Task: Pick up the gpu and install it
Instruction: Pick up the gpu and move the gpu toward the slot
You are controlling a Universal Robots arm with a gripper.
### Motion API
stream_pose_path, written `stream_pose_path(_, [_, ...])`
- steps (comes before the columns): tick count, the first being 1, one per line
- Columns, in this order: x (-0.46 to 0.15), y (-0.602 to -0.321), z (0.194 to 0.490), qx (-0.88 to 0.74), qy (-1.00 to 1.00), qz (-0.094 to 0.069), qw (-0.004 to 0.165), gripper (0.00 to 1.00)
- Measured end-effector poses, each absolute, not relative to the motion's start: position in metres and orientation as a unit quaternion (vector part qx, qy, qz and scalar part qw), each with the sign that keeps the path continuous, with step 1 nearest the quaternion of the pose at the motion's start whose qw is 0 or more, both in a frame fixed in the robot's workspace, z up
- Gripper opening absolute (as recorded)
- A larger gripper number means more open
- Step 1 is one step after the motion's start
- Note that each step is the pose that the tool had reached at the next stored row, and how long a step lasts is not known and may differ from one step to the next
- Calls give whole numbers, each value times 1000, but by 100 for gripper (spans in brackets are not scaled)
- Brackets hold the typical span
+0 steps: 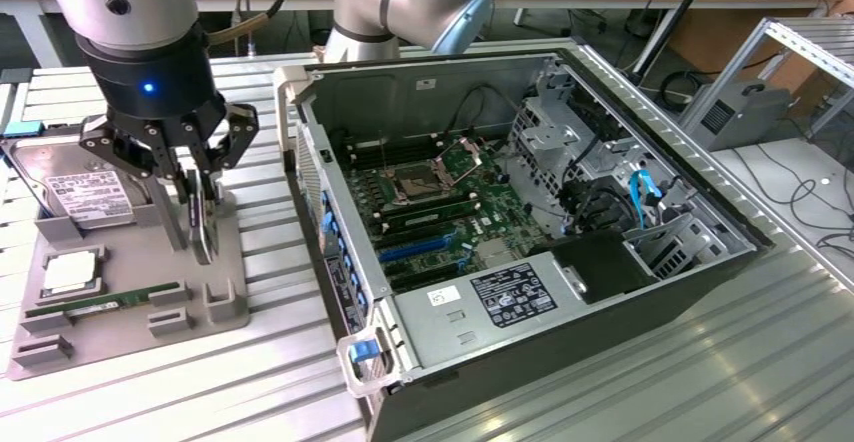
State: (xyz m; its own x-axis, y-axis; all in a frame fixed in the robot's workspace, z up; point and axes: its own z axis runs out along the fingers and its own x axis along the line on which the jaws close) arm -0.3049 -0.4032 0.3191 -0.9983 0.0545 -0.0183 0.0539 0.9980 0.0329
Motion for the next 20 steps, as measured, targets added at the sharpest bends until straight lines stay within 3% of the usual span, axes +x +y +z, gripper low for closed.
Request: stream_pose_path(20, [-305,-403,333,27,999,16,10,27])
